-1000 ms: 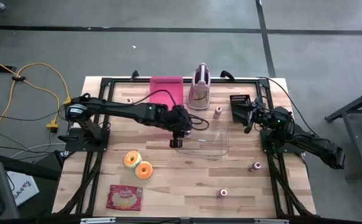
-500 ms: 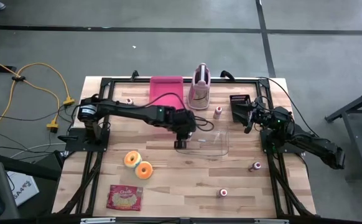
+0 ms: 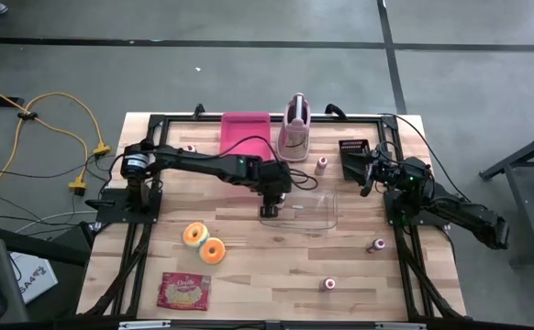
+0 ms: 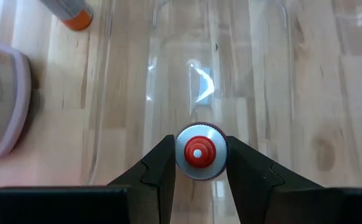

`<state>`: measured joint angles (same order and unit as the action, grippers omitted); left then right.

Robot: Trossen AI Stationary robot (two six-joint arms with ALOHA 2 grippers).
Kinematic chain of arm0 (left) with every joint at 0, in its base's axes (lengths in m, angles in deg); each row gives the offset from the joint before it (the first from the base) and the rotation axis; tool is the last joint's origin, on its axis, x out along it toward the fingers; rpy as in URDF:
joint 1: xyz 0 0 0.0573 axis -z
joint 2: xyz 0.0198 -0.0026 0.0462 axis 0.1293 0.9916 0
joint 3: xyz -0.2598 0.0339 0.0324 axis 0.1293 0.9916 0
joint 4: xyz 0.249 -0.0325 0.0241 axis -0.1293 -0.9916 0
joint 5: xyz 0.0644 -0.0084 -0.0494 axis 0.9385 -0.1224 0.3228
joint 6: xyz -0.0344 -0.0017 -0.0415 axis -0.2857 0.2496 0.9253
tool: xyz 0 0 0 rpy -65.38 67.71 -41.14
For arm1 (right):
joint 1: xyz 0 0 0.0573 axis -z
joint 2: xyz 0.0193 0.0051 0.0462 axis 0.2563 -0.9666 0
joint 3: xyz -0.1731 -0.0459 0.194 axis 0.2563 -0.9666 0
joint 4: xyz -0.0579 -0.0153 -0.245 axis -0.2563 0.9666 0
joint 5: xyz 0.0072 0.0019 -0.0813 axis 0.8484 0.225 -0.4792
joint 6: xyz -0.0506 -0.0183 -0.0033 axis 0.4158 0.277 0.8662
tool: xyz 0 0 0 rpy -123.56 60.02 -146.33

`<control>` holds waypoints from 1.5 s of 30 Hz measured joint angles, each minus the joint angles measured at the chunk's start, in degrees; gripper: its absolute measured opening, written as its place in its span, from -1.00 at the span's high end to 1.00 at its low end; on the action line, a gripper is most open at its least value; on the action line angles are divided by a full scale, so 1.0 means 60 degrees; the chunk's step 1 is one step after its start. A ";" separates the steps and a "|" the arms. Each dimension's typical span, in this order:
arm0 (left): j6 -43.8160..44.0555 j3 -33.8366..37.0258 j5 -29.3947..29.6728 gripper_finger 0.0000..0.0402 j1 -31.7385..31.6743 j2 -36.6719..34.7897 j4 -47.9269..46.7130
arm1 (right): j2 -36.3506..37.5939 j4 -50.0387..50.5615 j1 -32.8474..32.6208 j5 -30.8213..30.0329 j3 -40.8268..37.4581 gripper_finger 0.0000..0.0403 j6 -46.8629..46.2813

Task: Pick & Place Food Item
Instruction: Put the middle red food coloring bottle into the transparent bin, then put the top red food coloring bottle into the transparent bin

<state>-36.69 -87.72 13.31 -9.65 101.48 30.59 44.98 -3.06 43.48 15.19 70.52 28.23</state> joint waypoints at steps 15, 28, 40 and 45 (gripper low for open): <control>-0.0111 0.0022 -0.0060 0.11 -0.0051 0.0010 -0.0041 | -0.0001 0.0001 -0.0002 0.0000 0.0001 -0.12 0.0000; -0.0331 0.0022 -0.0067 0.04 -0.0185 -0.0032 -0.0054 | 0.0000 -0.0002 -0.0002 -0.0001 0.0002 -0.12 0.0000; -0.0542 0.0018 -0.0200 0.04 -0.0237 -0.0453 -0.0182 | -0.0001 -0.0011 -0.0001 0.0004 0.0001 -0.12 0.0000; -0.0604 0.0018 -0.0258 0.04 -0.0237 -0.0457 -0.0186 | -0.0001 -0.0010 -0.0001 0.0006 0.0002 -0.12 0.0000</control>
<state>-40.31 -87.61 11.76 -11.07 98.74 29.48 44.97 -3.12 43.48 15.22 70.53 28.23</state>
